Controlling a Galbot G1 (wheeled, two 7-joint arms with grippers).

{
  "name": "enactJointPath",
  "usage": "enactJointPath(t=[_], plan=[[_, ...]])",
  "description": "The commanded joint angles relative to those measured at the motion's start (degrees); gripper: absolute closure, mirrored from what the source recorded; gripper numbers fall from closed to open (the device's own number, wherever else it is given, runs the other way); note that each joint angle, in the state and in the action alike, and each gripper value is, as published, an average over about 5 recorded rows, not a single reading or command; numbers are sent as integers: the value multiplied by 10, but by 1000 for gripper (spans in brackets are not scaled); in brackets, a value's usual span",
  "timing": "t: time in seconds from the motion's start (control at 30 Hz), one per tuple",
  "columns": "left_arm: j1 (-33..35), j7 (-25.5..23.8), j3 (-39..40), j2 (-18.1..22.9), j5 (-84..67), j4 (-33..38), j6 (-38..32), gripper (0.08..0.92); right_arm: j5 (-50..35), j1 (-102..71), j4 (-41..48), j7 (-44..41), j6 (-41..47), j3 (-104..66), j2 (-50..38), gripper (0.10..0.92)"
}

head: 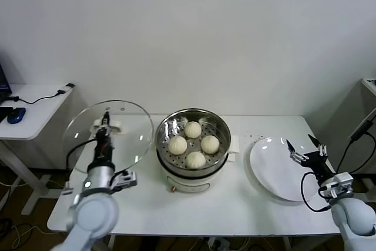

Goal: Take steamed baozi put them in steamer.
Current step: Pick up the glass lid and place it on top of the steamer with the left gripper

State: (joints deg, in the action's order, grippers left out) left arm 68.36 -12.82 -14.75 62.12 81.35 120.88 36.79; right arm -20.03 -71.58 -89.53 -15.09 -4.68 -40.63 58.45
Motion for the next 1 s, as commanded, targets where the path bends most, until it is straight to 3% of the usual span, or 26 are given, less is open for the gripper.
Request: enactJointPath(t=[0.03,0.2,0.37,0.6,1.0], plan=[[-201,-156,207,124,135,-53,82,850,3,14,16,4,-1,6,-7,203],[-216,-153,230,218,155,-122,82,850,3,7,19,3,-4,-6,-10,203],[-212,-135,240,270,162,-178,82,850,4,-1,23,1,-9,-22,-9,203],[-202,-106,246,301,163,-226,82,850,5,-5,29,0,-14,-33,-5,203],[-189,-80,231,316,161,-260,82,850,7,-8,32,-2,-18,-38,-4,203]])
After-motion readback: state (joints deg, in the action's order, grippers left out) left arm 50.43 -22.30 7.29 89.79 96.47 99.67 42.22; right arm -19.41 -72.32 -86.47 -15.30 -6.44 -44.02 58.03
